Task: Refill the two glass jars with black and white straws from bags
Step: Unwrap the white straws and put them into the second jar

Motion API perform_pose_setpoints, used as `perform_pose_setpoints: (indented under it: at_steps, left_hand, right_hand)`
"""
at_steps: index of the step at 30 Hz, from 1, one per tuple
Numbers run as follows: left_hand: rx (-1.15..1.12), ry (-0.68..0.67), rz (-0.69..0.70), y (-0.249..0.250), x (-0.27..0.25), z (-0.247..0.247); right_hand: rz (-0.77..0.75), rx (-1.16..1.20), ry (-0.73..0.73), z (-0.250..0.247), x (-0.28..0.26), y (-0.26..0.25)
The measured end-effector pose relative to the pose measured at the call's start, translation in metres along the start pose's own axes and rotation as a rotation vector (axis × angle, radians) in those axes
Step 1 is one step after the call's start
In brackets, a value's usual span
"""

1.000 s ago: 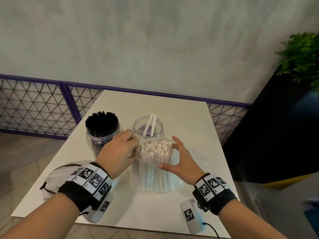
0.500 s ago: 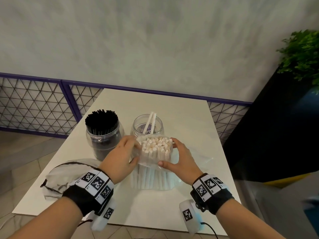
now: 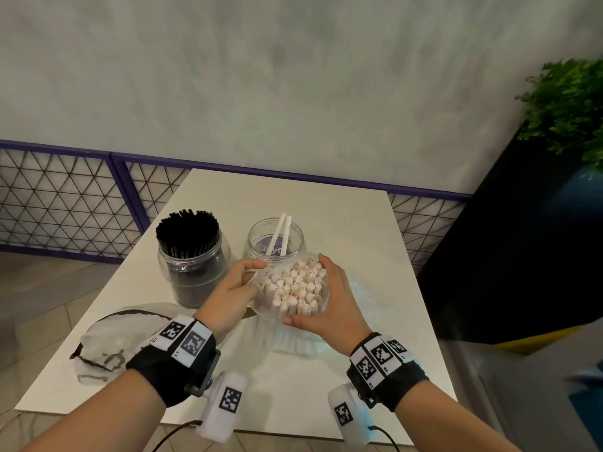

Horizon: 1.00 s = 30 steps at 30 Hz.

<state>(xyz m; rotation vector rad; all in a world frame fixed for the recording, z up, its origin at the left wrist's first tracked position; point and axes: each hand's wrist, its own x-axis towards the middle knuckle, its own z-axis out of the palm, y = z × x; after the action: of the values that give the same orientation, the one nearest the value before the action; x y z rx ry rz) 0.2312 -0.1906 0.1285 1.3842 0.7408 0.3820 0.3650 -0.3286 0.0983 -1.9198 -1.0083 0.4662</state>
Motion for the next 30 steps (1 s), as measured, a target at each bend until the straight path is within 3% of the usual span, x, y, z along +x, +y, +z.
perform_pose_setpoints:
  at_steps: [4, 7, 12, 17, 22, 30]
  left_hand:
    - [-0.016, 0.021, -0.060, -0.002, 0.000, -0.002]
    - [0.058, -0.014, -0.048, -0.002, 0.000, -0.001]
    - [-0.011, -0.014, -0.049, -0.006, 0.003, -0.001]
    - [0.178, -0.075, 0.037, 0.002, 0.010, 0.000]
    - [0.032, -0.151, -0.117, 0.014, 0.024, 0.006]
    - [-0.102, -0.051, -0.177, 0.008, 0.027, 0.012]
  right_hand:
    - [-0.009, -0.022, -0.022, -0.001, -0.001, 0.002]
    - [-0.008, -0.022, -0.016, 0.000, 0.000, 0.002]
    - [-0.005, -0.033, -0.019, -0.001, 0.001, 0.003]
    - [-0.026, -0.065, -0.054, -0.001, 0.000, 0.001]
    - [-0.033, -0.032, -0.108, -0.010, 0.002, 0.000]
    - [-0.082, -0.050, -0.149, -0.013, 0.003, 0.006]
